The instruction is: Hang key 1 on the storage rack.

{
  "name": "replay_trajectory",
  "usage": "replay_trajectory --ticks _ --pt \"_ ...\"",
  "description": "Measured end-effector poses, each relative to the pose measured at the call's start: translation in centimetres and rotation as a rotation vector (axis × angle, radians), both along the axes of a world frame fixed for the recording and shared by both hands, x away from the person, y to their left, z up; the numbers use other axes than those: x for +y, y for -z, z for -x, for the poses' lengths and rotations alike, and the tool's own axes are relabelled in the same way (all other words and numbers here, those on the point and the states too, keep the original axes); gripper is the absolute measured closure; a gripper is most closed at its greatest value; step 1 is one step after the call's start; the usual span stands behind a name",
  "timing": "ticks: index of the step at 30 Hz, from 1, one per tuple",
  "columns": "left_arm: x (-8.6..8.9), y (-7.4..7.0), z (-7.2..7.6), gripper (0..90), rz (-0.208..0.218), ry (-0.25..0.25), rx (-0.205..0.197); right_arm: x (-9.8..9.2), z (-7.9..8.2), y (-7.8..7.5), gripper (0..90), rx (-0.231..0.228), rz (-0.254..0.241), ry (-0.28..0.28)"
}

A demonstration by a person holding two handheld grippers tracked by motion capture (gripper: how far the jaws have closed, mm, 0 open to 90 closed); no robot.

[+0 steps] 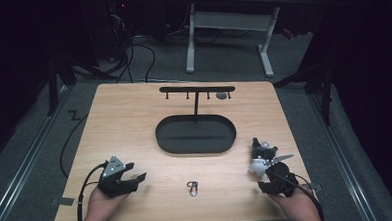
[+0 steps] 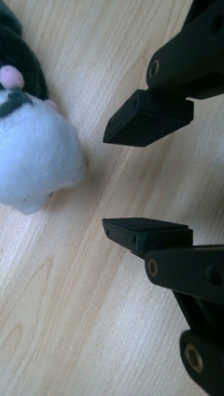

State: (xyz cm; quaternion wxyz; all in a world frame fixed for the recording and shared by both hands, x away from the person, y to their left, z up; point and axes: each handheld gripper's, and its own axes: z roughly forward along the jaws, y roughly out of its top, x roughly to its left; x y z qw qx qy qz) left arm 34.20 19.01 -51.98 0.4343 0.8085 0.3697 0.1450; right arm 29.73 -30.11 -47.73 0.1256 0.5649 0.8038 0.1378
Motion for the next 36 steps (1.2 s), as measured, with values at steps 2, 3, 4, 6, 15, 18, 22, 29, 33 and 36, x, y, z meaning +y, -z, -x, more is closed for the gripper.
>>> replay_trajectory --ticks 2,3,4,6,15,18,22,29,33,36 --pt "0.0 0.0 0.0 36.5 -0.003 0.003 -0.004 0.0 -0.3 -0.4 51.9 0.017 0.019 -0.015" --pt "0.0 0.0 0.0 36.5 -0.003 0.003 -0.004 0.0 -0.3 -0.4 51.9 0.017 0.019 -0.015" --pt "0.0 0.0 0.0 36.5 -0.003 0.004 -0.004 0.1 -0.4 -0.5 51.9 0.022 0.023 -0.019" --pt "0.0 0.0 0.0 36.5 -0.001 0.004 -0.004 0.1 -0.7 -0.8 51.5 0.044 0.038 -0.018" --pt "0.0 0.0 -0.1 36.5 -0.006 0.012 -0.006 0.1 -2.0 -1.7 46.2 0.151 0.033 0.004" --pt "0.1 -0.1 -0.1 36.5 -0.006 0.009 -0.010 0.2 -2.5 -2.0 39.9 0.197 0.036 0.010" --pt "0.1 -0.1 -0.2 36.5 -0.005 0.009 -0.012 0.2 -3.4 -1.8 30.0 0.255 0.001 0.037" --pt "0.1 -0.1 -0.2 36.5 -0.007 0.011 -0.017 0.1 -5.7 -1.8 17.1 0.283 -0.051 0.100" --pt "0.1 -0.1 -0.3 36.5 -0.009 0.013 -0.018 0.1 -6.9 -1.7 16.7 0.288 -0.059 0.122" --pt "0.2 -0.1 -0.3 36.5 -0.007 0.012 -0.018 0.2 -7.6 -1.3 16.4 0.299 -0.068 0.136"
